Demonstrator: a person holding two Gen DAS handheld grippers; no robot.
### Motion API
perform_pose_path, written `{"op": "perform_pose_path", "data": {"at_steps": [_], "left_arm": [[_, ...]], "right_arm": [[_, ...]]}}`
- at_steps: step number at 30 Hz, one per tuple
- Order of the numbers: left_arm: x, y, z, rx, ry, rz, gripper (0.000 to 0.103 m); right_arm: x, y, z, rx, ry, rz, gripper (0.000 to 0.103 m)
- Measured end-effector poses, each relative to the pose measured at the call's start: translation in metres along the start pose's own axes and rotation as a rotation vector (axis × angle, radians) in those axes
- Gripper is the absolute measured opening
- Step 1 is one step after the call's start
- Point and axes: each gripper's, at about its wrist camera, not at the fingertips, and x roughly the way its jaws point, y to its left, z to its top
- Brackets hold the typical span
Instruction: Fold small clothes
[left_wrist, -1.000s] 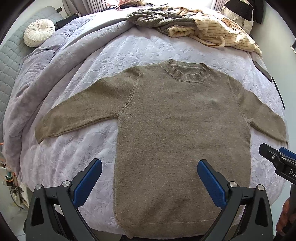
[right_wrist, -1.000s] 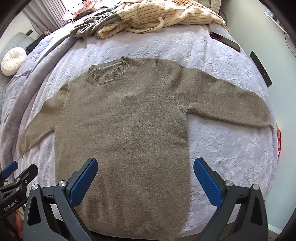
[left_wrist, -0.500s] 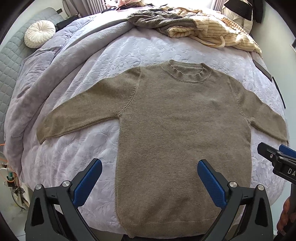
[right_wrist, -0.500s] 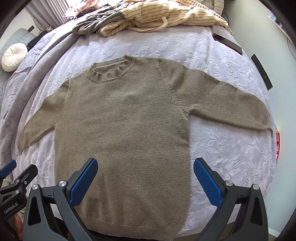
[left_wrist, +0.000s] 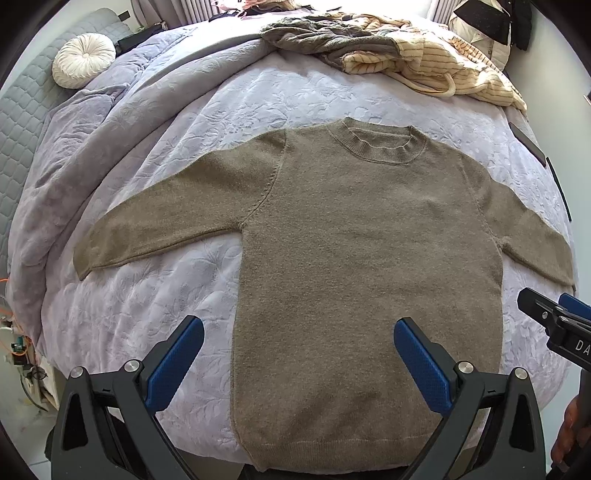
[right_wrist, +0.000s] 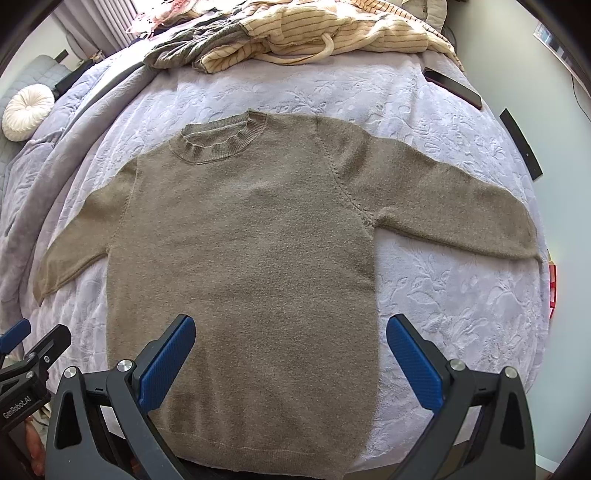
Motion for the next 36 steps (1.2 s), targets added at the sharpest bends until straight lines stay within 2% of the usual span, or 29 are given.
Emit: {"op": "perform_pose_path", "data": {"at_steps": [36], "left_arm": [[0.007,0.012,-0.005,-0.024,0.02,-0.017,0.103]], "right_arm": [[0.006,0.009,-0.008,-0.019,0.016,-0.016,0.103]]}}
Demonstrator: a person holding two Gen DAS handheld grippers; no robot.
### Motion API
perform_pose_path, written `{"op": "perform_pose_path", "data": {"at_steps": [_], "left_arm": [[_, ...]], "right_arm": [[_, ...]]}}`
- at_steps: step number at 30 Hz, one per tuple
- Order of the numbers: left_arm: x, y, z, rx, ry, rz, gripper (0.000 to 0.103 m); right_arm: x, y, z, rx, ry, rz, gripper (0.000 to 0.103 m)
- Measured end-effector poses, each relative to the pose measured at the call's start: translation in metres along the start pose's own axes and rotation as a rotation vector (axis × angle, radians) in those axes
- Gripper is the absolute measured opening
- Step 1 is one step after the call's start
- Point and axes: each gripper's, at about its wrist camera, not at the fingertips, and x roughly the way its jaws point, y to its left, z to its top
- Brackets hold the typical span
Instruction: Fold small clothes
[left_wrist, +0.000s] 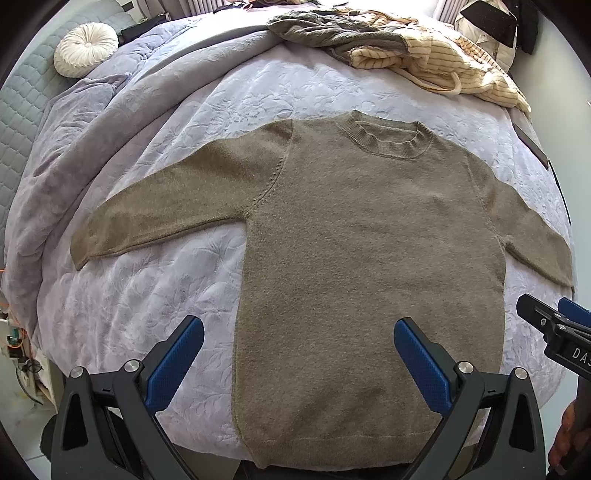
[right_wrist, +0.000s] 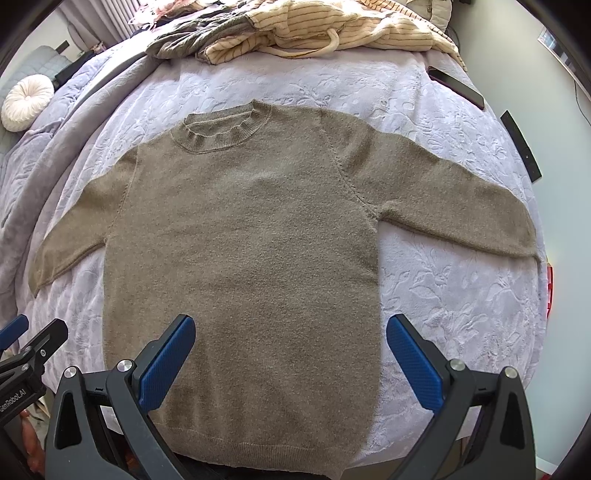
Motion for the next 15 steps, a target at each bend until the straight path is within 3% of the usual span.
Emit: {"op": "perform_pose_path", "data": {"at_steps": [15], "left_arm": [[0.011,0.015,-0.002,-0.033,0.021,-0.004,0.103]], "right_arm": [[0.006,0.015,0.0,-0.03,0.025,-0.017,0.103]]}}
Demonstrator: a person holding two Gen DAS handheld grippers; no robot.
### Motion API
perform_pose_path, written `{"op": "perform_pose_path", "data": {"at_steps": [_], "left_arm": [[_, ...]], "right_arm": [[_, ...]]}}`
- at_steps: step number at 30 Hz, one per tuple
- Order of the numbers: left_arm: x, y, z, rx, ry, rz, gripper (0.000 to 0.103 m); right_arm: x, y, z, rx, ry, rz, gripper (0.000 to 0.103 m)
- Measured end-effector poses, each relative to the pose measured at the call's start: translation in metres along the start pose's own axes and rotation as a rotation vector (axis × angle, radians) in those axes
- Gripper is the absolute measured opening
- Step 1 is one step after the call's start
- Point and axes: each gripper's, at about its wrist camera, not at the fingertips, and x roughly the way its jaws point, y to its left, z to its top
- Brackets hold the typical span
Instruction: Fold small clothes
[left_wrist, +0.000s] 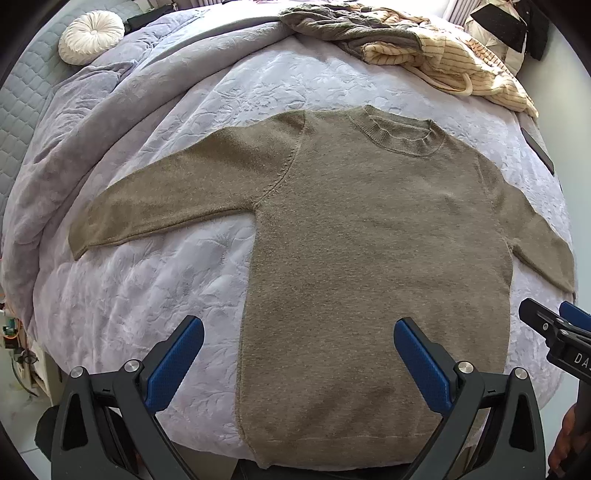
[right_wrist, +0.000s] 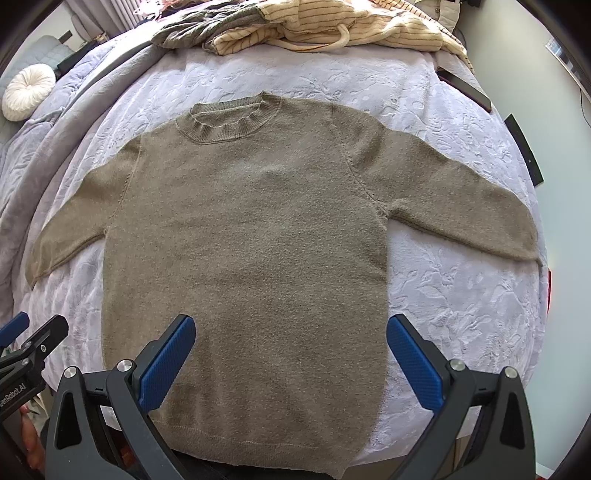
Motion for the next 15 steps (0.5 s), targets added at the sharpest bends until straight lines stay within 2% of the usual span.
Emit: {"op": "perform_pose_path", "data": {"at_steps": [11,15], "left_arm": [[0.007,0.016,0.005,-0.024,0.015,-0.023,0.103],[0.021,0.03,0.004,-0.057,0.028,-0.026,0.103]], "right_arm": [[0.001,0.016,0.01,-0.021,0.016,0.008,0.103],[0.004,0.028,0.011,-0.054,0.006,-0.002,0.103]]}}
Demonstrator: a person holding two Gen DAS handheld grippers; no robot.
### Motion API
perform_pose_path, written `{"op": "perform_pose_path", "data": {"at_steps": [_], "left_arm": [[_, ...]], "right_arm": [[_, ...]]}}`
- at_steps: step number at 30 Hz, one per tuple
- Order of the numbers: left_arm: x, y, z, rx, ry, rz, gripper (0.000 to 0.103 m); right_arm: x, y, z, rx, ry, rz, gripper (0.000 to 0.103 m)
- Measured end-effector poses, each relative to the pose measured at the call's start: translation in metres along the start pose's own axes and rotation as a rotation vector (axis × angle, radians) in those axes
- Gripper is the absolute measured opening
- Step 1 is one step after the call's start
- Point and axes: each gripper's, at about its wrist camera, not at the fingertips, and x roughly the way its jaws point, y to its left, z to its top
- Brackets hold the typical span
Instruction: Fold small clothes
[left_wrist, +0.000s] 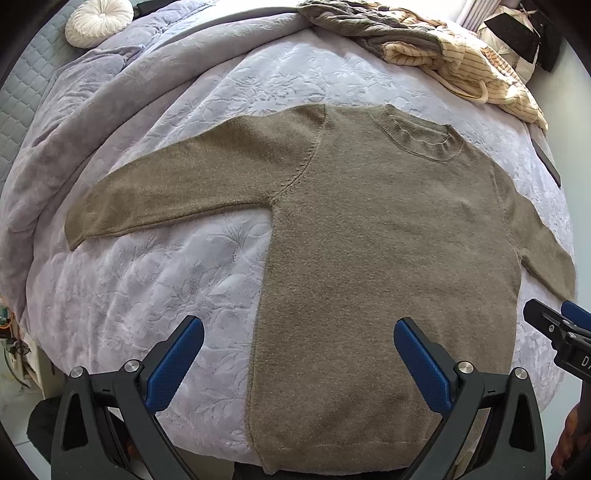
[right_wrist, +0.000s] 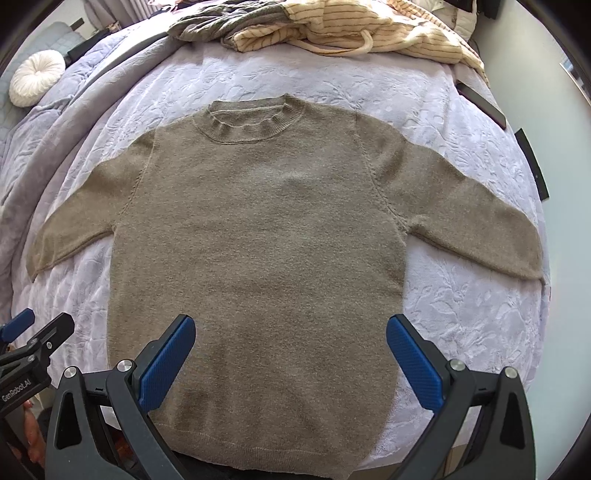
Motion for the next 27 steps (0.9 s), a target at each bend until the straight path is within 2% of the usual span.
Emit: {"op": "perform_pose_path", "data": {"at_steps": [4,8,12,15,19,22,27], "left_arm": [[0.022,0.024,-0.001,-0.079,0.031,-0.041,0.103],[0.046,0.056,0.003,-0.158,0.04,-0.125,0.103],[0.066,0.105,0.018,-0.242,-0.044,-0.175,0.103],[0.087,0.149,0.031,-0.351,-0.112,-0.238,0.103],[0.131,0.194,0.044,-0.546,-0.128,-0.428,0.103],[0.156,0.207,0.053,-0.619,-0.143,-0.513,0.103],[0.152,0.236,0.067,-0.663,-0.306,-0.504,0.103]], "right_arm": [[0.018,0.015,-0.002,-0.014,0.042,0.015,0.103],[0.034,0.039,-0.009,-0.054,0.079,0.033,0.103],[0.047,0.068,-0.015,-0.123,0.089,0.061,0.103],[0.058,0.092,-0.018,-0.179,0.084,0.087,0.103],[0.074,0.116,-0.019,-0.217,0.092,0.112,0.103],[0.082,0.133,-0.02,-0.222,0.077,0.152,0.103],[0.096,0.153,-0.023,-0.246,0.082,0.194,0.103]]}}
